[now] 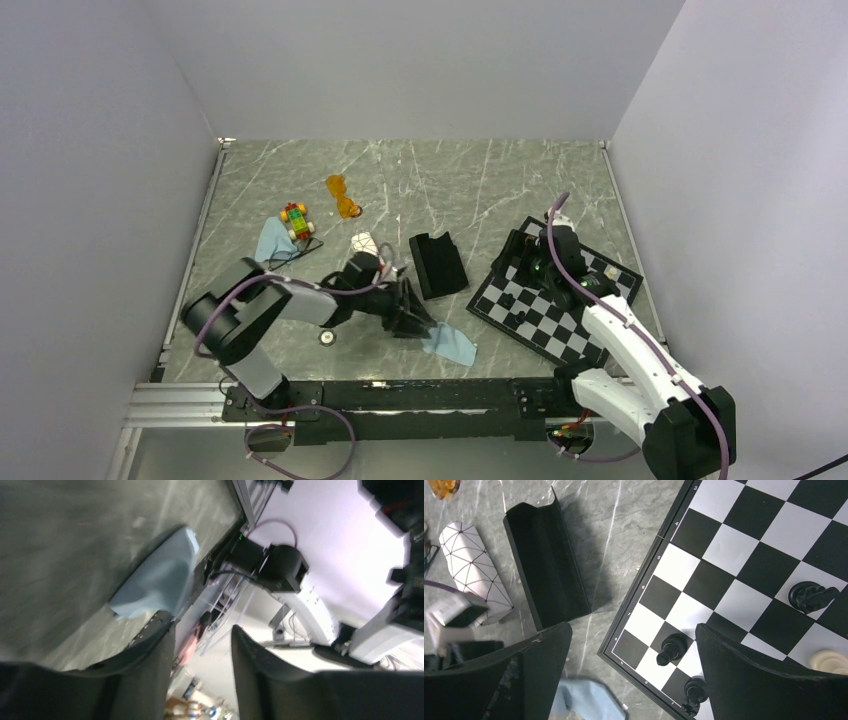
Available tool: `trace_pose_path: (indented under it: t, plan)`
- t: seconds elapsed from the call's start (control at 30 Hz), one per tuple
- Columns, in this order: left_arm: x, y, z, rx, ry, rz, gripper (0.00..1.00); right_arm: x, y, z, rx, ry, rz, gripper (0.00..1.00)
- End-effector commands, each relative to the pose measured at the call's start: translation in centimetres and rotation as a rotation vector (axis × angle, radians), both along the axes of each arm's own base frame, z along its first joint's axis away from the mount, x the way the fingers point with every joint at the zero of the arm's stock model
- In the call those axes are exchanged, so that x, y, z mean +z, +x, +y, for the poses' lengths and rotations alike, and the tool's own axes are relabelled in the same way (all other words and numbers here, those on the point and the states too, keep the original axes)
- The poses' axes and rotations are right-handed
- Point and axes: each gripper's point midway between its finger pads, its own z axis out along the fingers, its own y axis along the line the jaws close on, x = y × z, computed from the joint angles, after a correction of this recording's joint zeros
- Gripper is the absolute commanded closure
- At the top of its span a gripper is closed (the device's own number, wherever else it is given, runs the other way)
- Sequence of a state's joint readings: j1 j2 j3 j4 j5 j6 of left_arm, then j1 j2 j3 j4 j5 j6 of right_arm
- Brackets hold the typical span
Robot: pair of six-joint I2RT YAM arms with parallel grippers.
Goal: Organize the sunglasses
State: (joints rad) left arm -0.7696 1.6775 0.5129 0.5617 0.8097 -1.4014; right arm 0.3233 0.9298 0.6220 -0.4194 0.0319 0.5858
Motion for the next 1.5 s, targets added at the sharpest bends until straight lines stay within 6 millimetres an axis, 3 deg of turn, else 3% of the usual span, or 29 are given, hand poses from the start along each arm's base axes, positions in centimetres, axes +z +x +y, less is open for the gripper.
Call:
trace_pose_path:
  t: [0.0, 0.03, 0.13, 0.2, 0.27, 0.33, 0.43, 0.67, 0.8, 0.97, 1.23, 1.47]
  plan:
    - [-0.4, 2.5, 4.4, 0.074, 0.113, -0.124, 0.37, 1.7, 0.4, 1.1, 0.077, 0.007, -0.051, 0.0]
    - [-0.8, 2.9, 5.7, 0.083, 0.178, -0.156, 0.3, 1.8, 0.2, 1.3, 0.097, 0.005, -0.056, 0.0]
    - [-0.4, 4.7, 8.7, 0.123, 0.398, -0.294, 0.22, 2.5, -0.7, 2.9, 0.172, -0.01, -0.083, 0.0]
    - [1.0, 5.5, 10.6, 0.158, 0.498, -0.39, 0.18, 2.6, -1.9, 4.4, 0.236, -0.026, -0.082, 0.01]
    - [2.5, 6.0, 11.3, 0.167, 0.522, -0.478, 0.13, 2.4, -3.1, 5.5, 0.26, -0.047, -0.063, 0.02]
    - [3.4, 5.7, 10.8, 0.119, 0.507, -0.547, 0.12, 1.9, -4.4, 6.4, 0.272, -0.045, -0.022, 0.03]
    - [3.5, 4.2, 8.5, -0.001, 0.478, -0.627, 0.13, 0.8, -6.3, 7.3, 0.295, -0.01, 0.021, 0.05]
    - [1.1, 0.2, 3.8, -0.221, 0.384, -0.557, 0.27, -2.5, -11.5, 8.7, 0.39, 0.085, 0.178, 0.16]
    - [-1.0, -1.5, 4.4, -0.252, 0.455, -0.532, 0.28, -4.7, -14.2, 8.5, 0.383, 0.088, 0.285, 0.21]
    - [-2.0, -0.8, 5.0, -0.191, 0.499, -0.553, 0.3, -6.8, -16.4, 9.1, 0.365, 0.062, 0.377, 0.28]
    - [-2.6, 0.8, 5.3, -0.105, 0.559, -0.607, 0.48, -8.4, -16.9, 9.9, 0.312, -0.113, 0.347, 0.43]
    - [-3.3, 0.9, 4.4, -0.127, 0.602, -0.676, 0.52, -9.0, -16.7, 10.0, 0.27, -0.139, 0.352, 0.45]
